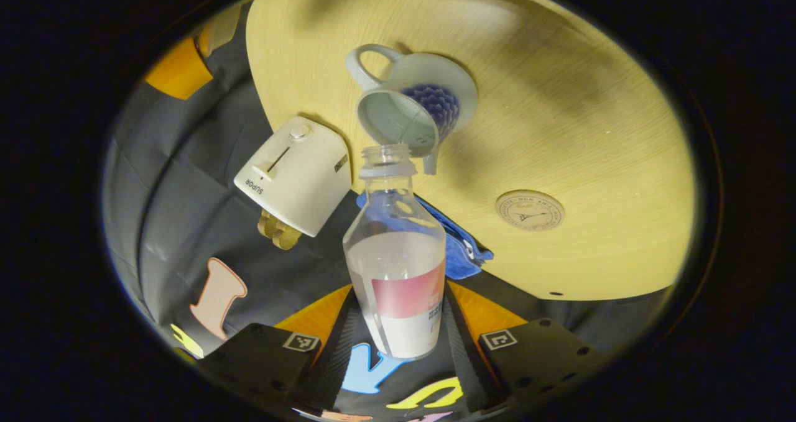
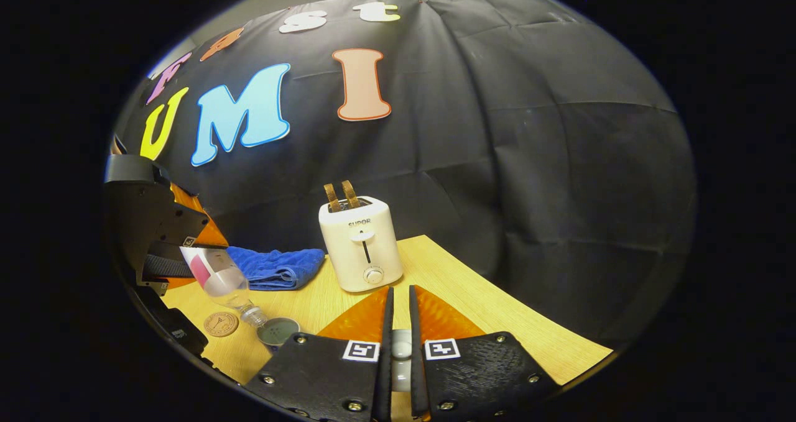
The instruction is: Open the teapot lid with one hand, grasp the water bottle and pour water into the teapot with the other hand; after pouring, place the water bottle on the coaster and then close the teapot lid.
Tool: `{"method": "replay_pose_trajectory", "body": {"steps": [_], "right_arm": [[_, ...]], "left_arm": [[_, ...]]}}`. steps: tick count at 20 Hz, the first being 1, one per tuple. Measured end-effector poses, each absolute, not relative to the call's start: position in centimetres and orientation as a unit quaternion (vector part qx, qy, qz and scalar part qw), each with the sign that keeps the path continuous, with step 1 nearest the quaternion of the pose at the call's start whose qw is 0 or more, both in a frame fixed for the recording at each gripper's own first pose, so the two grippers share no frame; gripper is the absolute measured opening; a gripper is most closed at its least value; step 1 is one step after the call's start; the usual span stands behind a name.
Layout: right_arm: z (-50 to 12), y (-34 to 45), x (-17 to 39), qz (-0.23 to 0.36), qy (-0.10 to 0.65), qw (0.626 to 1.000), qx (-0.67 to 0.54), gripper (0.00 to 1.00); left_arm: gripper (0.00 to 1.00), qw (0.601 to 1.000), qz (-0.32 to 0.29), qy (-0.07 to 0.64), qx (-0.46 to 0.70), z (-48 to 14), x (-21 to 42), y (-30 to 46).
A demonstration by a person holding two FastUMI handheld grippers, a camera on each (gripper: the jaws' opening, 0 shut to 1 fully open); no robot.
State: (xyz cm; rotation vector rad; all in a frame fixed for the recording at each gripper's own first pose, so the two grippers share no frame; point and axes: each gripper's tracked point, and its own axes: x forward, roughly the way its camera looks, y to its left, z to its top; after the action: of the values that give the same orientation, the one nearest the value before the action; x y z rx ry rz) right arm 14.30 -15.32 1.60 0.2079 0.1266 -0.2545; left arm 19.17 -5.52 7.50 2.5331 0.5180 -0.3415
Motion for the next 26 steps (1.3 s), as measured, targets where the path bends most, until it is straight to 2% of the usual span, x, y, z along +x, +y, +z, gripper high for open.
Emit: {"method": "replay_pose_trajectory", "body": {"steps": [7, 14, 26], "right_arm": [[1.6, -15.4, 14.4, -0.129, 0.063, 0.984, 0.101, 0.12], [2.0, -14.8, 14.3, -0.118, 0.057, 0.985, 0.112, 0.12], [2.0, -14.8, 14.4, -0.121, 0.057, 0.986, 0.098, 0.12]], "left_arm": [[0.82, 0.337, -0.143, 0.195, 0.91, 6.9, 18.2, -4.8], [0.83, 0.488, -0.158, 0.213, 0.831, 5.2, 16.4, -1.2], [0.82, 0.652, -0.15, 0.228, 0.708, 2.1, 16.6, 4.4]]}}
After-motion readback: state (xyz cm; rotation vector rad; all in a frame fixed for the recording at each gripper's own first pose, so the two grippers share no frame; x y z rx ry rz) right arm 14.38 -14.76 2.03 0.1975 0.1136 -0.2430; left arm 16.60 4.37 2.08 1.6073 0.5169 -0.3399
